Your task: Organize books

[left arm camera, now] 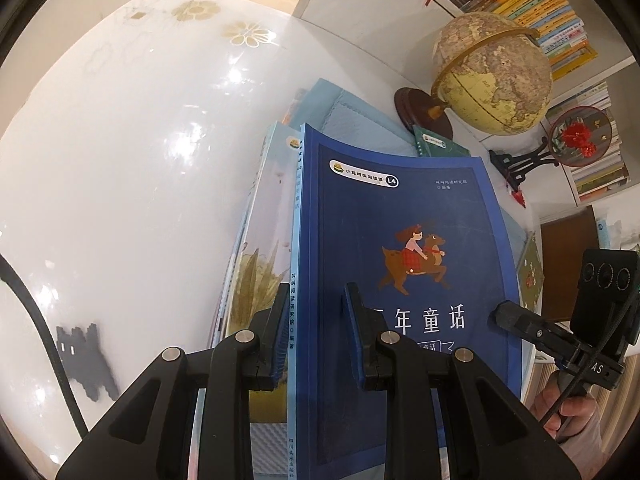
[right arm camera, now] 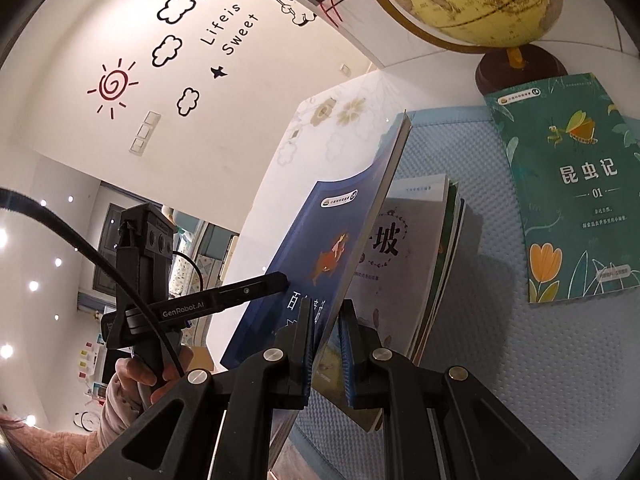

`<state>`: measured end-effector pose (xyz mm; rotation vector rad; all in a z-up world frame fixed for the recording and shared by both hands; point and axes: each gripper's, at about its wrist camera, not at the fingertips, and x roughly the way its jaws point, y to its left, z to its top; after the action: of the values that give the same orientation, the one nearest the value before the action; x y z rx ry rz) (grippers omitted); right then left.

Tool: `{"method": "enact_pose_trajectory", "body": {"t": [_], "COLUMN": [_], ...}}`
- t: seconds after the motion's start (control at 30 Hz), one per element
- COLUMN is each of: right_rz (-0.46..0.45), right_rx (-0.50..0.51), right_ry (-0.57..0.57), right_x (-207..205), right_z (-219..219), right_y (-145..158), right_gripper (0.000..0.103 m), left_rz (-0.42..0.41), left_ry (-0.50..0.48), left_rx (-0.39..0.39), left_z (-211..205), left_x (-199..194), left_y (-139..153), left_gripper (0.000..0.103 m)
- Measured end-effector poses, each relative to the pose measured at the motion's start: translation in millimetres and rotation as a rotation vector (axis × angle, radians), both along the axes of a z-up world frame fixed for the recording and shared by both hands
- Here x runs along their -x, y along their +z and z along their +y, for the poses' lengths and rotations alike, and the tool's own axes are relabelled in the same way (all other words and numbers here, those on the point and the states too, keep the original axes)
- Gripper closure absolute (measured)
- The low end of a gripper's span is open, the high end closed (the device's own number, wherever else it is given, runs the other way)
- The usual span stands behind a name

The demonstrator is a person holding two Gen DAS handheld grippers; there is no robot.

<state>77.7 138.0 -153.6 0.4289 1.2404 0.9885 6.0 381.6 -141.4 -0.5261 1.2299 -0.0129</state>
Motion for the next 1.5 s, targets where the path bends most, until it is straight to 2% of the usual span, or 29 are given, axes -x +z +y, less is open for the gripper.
{"method": "enact_pose_trajectory", "body": {"t": [0.23,0.4,0.5,0.73,0.87,0.97,1.07,1.17,1.2,1.23,1.27,1.33,1.4,1.5], "right_rz": [0.03,0.045,0.088,0.155,0.145,0.159,0.142,0.127,0.118,0.107,0.086,-0.001,-0.063,-0.102], "right_rx": [0.011,0.068,0.092,0.096,0.132,0.118,0.136,0.171,0.181,0.197,0.218,0.237,0.292,0.349], "right_ry": [-0.014,-0.05,-0.083,-0.129,-0.129,-0.148,-0.15,-0.154,-0.155,-0.157,-0.166,-0.21,-0.262,-0.322], "right_x": [0,4,3,6,7,6,6,8,9,11,13,20,22,20], "right_z": [6,15,18,23,27,28,31,35,35,34,32,23,13,-6], "right_y": [-10,-23,-33,-47,-51,-52,-50,-46,-45,-44,-41,-29,-25,-26], "right_gripper": [0.092,0.092,0.091,0.092,0.091,0.091,0.09,0.09,0.09,0.09,0.09,0.09,0.084,0.081], "left_rz": [0.007,0.011,0.015,-0.023,-0.046,-0.049,-0.017,-0.015,-0.008,0.018,0.023,-0.005,-0.058,-0.108], "left_ry": [0.005,0.018,0.025,0.056,0.097,0.123,0.121,0.116,0.121,0.129,0.135,0.148,0.131,0.121], "left_rx": [-0.005,0.0,0.003,0.003,0.019,0.013,-0.088,-0.122,-0.159,-0.238,-0.284,-0.362,-0.409,-0.47], "left_z": [3,7,9,18,26,27,24,19,16,11,7,-5,-22,-40], "left_x": [0,1,2,4,7,10,8,8,9,8,8,9,8,3], "left_y": [-10,-21,-26,-24,-24,-24,-24,-23,-23,-21,-18,-8,3,9], "left_gripper": [0.082,0.082,0.082,0.082,0.079,0.079,0.077,0.076,0.076,0.076,0.076,0.076,0.076,0.075]}}
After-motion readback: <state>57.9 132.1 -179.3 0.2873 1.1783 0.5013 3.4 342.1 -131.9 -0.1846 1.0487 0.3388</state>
